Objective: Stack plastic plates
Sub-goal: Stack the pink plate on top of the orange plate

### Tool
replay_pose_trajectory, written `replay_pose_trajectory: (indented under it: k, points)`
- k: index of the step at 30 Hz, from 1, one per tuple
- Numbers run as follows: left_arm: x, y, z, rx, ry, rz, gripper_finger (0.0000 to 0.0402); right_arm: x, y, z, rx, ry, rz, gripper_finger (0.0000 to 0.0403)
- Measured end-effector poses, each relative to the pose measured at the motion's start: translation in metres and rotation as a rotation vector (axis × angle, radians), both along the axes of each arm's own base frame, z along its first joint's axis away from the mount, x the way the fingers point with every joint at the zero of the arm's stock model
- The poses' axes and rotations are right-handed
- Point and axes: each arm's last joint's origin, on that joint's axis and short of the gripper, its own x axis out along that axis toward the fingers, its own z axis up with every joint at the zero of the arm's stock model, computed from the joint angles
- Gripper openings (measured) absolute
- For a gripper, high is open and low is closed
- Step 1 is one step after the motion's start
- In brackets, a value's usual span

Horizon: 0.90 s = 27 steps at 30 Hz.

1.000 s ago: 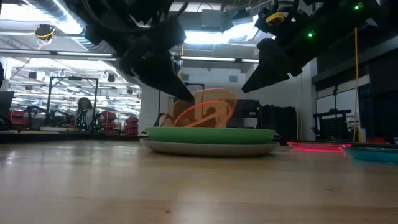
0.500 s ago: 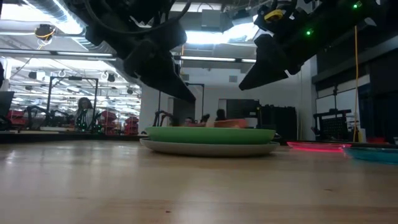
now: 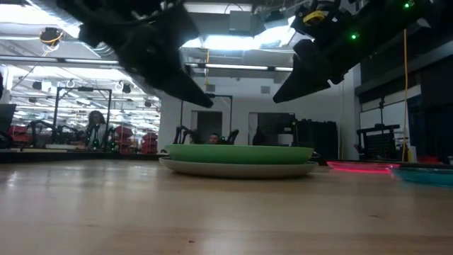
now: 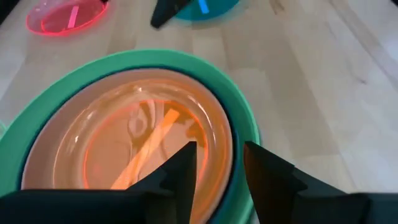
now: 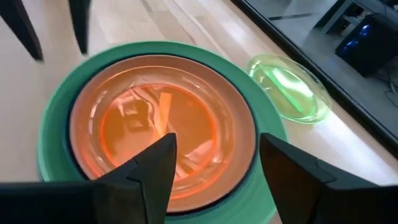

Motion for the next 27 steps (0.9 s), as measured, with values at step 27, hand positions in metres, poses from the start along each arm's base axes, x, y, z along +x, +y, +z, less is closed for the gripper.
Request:
replay_pose_trajectory:
  k: [27]
  points:
    - [-0.089, 0.009, 0.0, -0.066, -0.341, 0.002, 0.0125, -0.048, -0.136, -0.009, 0.236, 0.443, -0.435, 0.0203]
